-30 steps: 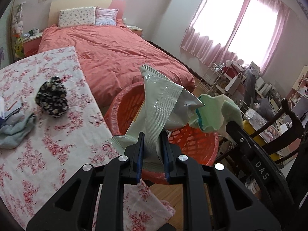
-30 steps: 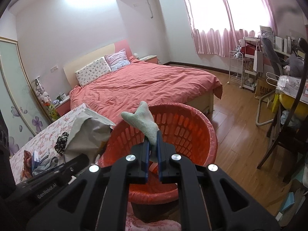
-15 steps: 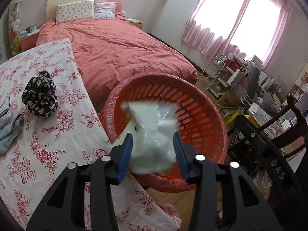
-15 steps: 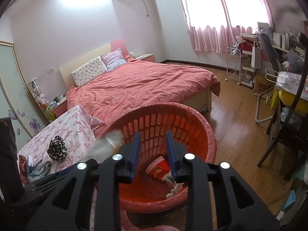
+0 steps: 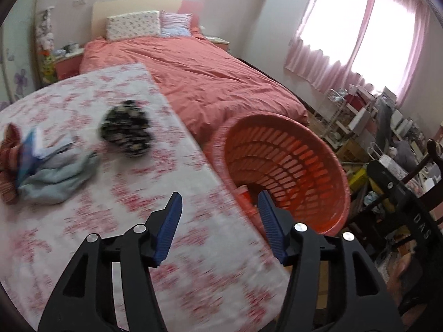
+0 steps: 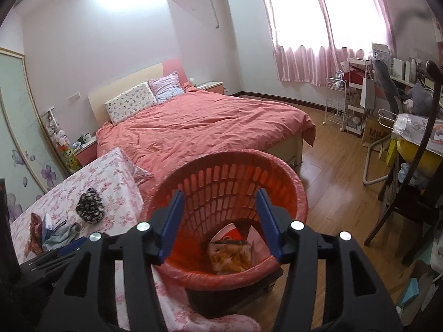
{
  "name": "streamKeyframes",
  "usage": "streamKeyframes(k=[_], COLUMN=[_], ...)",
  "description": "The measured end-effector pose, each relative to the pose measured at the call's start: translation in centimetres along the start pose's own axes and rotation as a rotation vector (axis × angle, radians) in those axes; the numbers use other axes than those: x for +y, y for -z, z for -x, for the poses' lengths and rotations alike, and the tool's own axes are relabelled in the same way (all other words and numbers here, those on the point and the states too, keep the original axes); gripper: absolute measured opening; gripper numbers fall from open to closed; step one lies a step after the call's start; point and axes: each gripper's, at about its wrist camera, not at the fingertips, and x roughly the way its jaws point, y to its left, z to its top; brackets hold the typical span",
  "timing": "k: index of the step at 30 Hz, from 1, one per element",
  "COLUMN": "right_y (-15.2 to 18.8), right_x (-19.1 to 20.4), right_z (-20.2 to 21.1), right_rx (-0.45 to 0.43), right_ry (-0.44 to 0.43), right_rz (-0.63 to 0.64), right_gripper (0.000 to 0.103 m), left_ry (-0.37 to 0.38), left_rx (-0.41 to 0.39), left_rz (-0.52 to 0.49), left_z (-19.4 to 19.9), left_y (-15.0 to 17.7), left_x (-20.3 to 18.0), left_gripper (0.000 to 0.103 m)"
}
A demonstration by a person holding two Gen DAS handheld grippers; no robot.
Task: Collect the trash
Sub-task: 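Return both open tools to the bedspread toward the clear plastic tray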
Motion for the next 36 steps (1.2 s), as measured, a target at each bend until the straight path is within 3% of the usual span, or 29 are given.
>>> streamKeyframes(k=[6, 22, 27, 36], right_y=[0.7, 4.4, 5.5, 6.5], right_x=[3.0, 12.2, 14.5, 17.3], right_z=[1.1, 2.4, 1.9, 1.0], right_rx=[0.009, 0.071, 0.105, 0.142], right_ry=[-0.047, -0.170, -0.193, -0.217], right_rz=[0.046, 0.172, 0.204, 0.257], right_gripper=[0.053, 0.055, 0.055, 0.055], left_ry=[-0.111, -0.299, -0.343, -0.385], left_rx=[-0.050, -0.103, -0.111, -0.058], left_rz=[0.031, 0.189, 0.233, 0.203], left_z=[3.4, 9.1, 9.9, 8.2], left_y=[1.5, 5.1, 5.8, 5.8], left_x=[4.1, 15.4, 18.9, 21.1], left_gripper=[0.062, 0.069, 0.086, 0.094])
